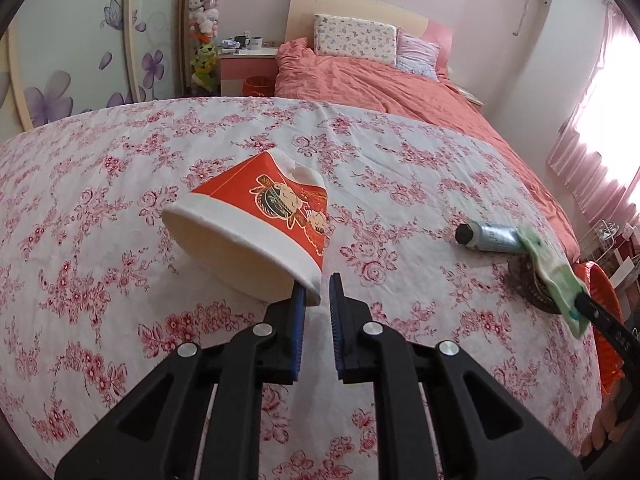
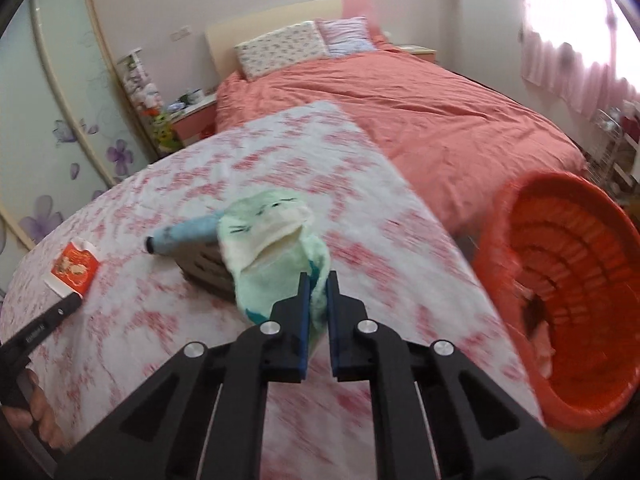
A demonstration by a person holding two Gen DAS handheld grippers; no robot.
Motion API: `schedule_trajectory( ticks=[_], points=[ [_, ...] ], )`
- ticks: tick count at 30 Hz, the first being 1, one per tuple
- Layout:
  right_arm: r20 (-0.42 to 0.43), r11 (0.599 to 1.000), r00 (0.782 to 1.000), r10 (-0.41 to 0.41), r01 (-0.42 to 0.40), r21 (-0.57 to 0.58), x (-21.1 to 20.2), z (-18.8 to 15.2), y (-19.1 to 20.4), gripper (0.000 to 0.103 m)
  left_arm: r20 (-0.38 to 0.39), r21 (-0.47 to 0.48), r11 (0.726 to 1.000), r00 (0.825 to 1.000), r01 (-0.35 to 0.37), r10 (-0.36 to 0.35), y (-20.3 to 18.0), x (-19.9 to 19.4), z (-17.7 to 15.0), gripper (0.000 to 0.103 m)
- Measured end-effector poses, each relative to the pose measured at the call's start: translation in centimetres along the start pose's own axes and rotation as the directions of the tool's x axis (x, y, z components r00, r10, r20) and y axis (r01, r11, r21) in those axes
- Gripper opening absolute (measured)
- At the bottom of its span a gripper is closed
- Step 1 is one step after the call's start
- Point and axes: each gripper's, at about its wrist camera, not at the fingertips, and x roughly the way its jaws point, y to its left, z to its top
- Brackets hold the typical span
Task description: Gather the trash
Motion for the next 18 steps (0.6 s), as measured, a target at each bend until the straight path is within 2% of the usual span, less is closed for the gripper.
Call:
schedule_trajectory(
  ticks=[3,4,6,8,9,10,12,14,18],
  points=[
    [-0.023,0.999,0.999,0.049,-0.049,-0.002,-0.7,-0.8,-0.6,0.009,-0.004,0.001,1.0,1.0,0.007,-0.007,-0.2,-0.2,-0.4,0.012],
    [-0.038,0.996,0.995,0.091,-0.092,-0.009,-0.9,-1.1,-0.5,0.009,-0.005,0.002,1.0,1.0,0.009,-0.009,-0.3,-0.2,-0.6,0.012],
    [-0.045,0.992,0.991,0.124,-0.126,-0.029,-1.2,-1.3,0.0,0.015,-0.009,0.005,1.0,1.0,0.013,-0.013,-0.4,-0.3,-0.8,0.012],
    [-0.02,0.992,0.993,0.114,-0.115,-0.051,-1.6,-1.3,0.6,0.029,-0.01,0.006,1.0,1.0,0.011,-0.011,-0.4,-0.6,-1.0,0.013],
    [-0.008,0.992,0.994,0.11,-0.11,-0.061,-1.7,-1.2,0.9,0.043,-0.009,0.005,1.0,1.0,0.008,-0.008,-0.4,-0.7,-1.1,0.014],
    [0.002,0.991,0.993,0.116,-0.115,-0.068,-1.8,-1.1,1.3,0.05,-0.009,0.005,1.0,1.0,0.007,-0.007,-0.4,-0.7,-1.1,0.014],
    [0.0,0.99,0.995,0.104,-0.103,-0.094,-1.5,-1.1,2.1,0.05,-0.009,0.003,1.0,1.0,0.004,-0.004,-0.1,-0.8,-1.0,0.019],
    [-0.01,0.991,0.997,0.076,-0.076,-0.112,-0.9,-1.2,2.6,0.05,-0.006,-0.006,1.0,1.0,-0.004,0.004,0.2,-1.0,-0.9,0.029],
    [-0.039,0.993,0.999,0.023,-0.028,-0.119,-0.1,-1.8,2.8,0.053,0.01,-0.012,1.0,1.0,-0.011,0.011,0.6,-1.7,-1.0,0.039]
  ],
)
